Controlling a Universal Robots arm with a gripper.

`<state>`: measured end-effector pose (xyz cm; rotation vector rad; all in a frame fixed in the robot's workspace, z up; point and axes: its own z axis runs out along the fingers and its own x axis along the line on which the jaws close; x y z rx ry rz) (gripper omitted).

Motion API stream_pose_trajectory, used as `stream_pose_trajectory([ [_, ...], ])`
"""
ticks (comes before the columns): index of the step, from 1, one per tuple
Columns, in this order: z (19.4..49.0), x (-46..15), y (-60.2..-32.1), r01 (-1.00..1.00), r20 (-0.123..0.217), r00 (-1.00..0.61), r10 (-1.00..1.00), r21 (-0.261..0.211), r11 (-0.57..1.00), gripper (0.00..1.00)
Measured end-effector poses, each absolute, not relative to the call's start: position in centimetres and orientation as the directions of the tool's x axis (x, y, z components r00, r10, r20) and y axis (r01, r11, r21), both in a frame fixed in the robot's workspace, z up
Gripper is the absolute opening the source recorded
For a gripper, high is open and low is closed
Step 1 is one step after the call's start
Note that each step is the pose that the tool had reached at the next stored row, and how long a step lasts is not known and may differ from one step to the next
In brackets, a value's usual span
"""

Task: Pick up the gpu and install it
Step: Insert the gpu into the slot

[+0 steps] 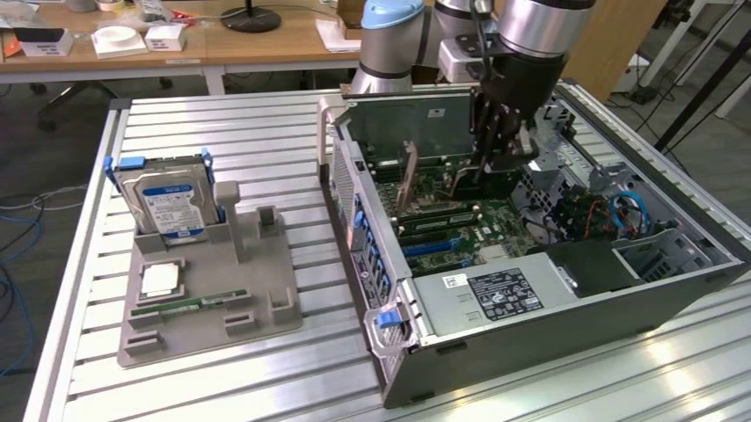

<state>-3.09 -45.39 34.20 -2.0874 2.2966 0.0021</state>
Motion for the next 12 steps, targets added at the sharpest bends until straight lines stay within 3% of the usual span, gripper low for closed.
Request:
stream_pose_trajectory([
  [12,33.58,-3.29,-45.40,-0.995,-0.029,-0.097,-0.995,-0.025,0.098,0.25],
])
